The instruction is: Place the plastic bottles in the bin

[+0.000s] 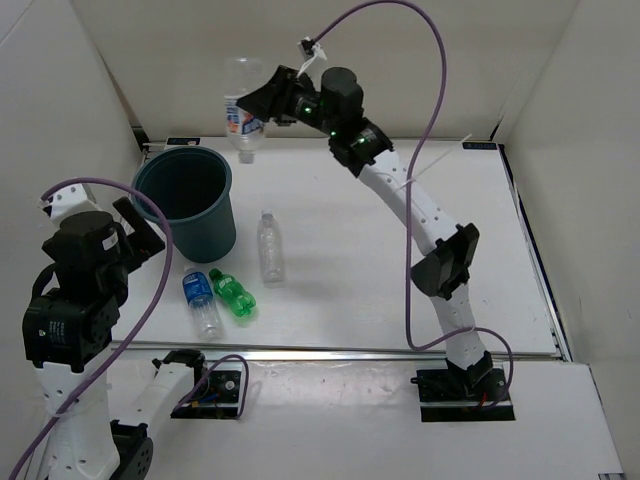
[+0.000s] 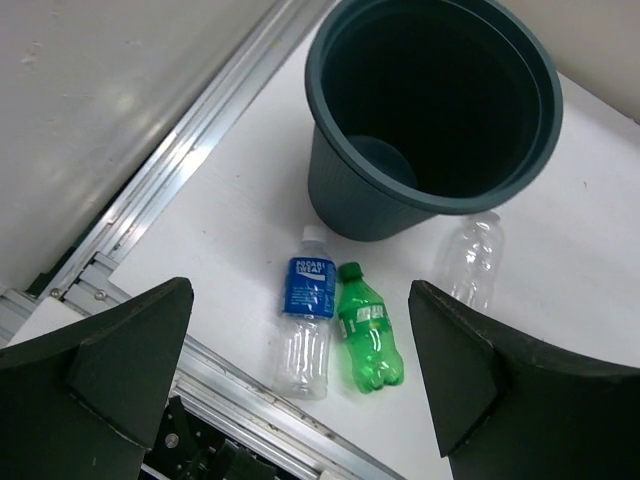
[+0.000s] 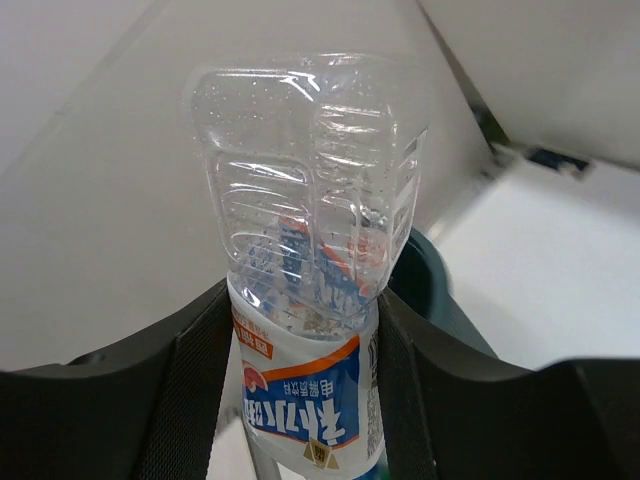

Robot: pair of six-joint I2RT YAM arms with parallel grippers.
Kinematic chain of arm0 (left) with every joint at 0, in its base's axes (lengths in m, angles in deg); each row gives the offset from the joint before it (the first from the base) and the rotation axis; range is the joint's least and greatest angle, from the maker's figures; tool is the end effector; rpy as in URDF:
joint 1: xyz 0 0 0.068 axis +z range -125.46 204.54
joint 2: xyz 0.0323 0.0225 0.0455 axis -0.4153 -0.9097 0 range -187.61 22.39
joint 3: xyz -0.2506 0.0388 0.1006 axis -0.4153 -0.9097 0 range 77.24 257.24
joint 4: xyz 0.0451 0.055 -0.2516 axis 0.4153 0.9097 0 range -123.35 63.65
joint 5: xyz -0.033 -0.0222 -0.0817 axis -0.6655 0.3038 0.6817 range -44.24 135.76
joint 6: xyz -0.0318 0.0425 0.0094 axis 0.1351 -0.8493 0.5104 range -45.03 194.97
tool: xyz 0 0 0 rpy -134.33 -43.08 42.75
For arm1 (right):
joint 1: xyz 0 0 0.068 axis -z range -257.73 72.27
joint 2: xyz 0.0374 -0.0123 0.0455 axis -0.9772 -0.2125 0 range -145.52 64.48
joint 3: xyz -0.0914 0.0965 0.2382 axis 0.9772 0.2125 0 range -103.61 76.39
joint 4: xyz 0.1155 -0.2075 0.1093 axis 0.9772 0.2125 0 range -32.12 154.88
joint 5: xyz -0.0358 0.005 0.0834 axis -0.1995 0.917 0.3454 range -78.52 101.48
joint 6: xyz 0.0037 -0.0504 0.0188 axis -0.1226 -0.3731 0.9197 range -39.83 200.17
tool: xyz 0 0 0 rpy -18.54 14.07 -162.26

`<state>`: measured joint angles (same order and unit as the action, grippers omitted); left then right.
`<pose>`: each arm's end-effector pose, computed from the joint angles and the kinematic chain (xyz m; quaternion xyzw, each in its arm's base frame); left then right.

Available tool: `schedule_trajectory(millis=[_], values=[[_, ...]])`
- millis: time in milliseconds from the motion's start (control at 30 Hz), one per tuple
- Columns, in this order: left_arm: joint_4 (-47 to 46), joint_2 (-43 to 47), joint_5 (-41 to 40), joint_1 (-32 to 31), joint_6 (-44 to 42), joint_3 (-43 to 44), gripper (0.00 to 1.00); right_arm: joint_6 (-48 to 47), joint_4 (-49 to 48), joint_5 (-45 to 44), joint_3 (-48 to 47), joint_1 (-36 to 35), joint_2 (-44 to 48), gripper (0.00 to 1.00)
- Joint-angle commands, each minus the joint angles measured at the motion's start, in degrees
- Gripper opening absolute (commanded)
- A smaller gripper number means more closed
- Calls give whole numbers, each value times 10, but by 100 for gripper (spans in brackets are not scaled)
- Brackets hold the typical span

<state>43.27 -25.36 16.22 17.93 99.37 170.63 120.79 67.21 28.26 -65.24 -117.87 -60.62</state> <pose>0.0625 0.0103 0.4721 -0.2542 0.8120 0.0865 0.5183 0.3731 0.3280 0.4703 -0.1067 0.6547 0.5543 0.5028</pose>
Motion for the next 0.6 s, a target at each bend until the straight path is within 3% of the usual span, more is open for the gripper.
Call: schedule_trajectory(millis=[0, 200, 567], values=[[42, 0, 47, -2, -6, 2, 100, 22, -166, -79, -15, -40, -41, 33], [49, 0, 99, -2, -14, 14, 100, 16, -266, -169, -40, -69, -97, 41], [42, -28, 91, -2, -30, 12, 100, 35, -297, -167, -47, -74, -141, 44]])
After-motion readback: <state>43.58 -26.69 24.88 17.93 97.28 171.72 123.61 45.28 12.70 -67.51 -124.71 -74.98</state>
